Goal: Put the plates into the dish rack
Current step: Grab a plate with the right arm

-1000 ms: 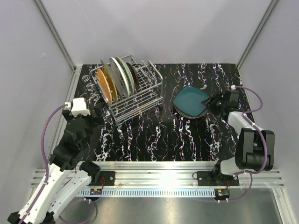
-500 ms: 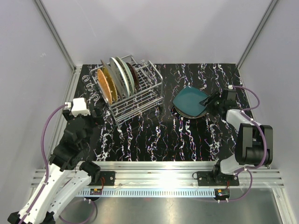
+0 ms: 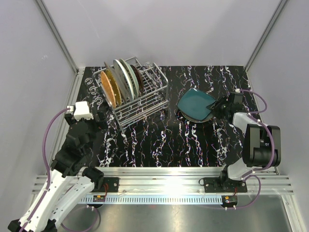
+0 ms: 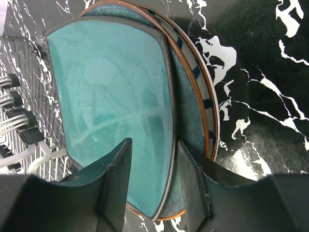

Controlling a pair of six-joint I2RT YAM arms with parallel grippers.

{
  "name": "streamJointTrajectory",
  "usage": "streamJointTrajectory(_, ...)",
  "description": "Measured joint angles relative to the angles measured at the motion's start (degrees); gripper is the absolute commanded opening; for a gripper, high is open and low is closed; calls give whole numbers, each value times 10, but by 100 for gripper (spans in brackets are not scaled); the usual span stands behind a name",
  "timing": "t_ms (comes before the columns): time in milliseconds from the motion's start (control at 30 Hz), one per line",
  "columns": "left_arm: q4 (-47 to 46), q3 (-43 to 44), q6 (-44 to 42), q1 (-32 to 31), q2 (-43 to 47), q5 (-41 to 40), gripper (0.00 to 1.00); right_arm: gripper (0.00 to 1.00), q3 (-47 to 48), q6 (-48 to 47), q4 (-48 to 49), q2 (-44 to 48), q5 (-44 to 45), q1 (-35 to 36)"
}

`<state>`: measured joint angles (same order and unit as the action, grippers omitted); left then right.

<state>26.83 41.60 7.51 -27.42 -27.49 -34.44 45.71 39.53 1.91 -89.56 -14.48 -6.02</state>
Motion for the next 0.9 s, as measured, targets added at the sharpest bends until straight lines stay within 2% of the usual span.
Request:
streamJointTrajectory(100,0,0,0,0,0,0,99,43,0,3,5,-4,1,0)
streamJointTrajectory(200,0,0,0,0,0,0,99,30,-2,5,8,-8,3,0)
streamJointTrajectory(500,0,0,0,0,-4,0,99,18,-9,7,18,-15,4,-1)
streamJointTrajectory(667,0,0,0,0,-7,0,99,6,-20,11,35,-14,2,-1)
streamJointTrajectory(900,0,0,0,0,-7,0,99,0,-44,23,63,-5,-2,-1)
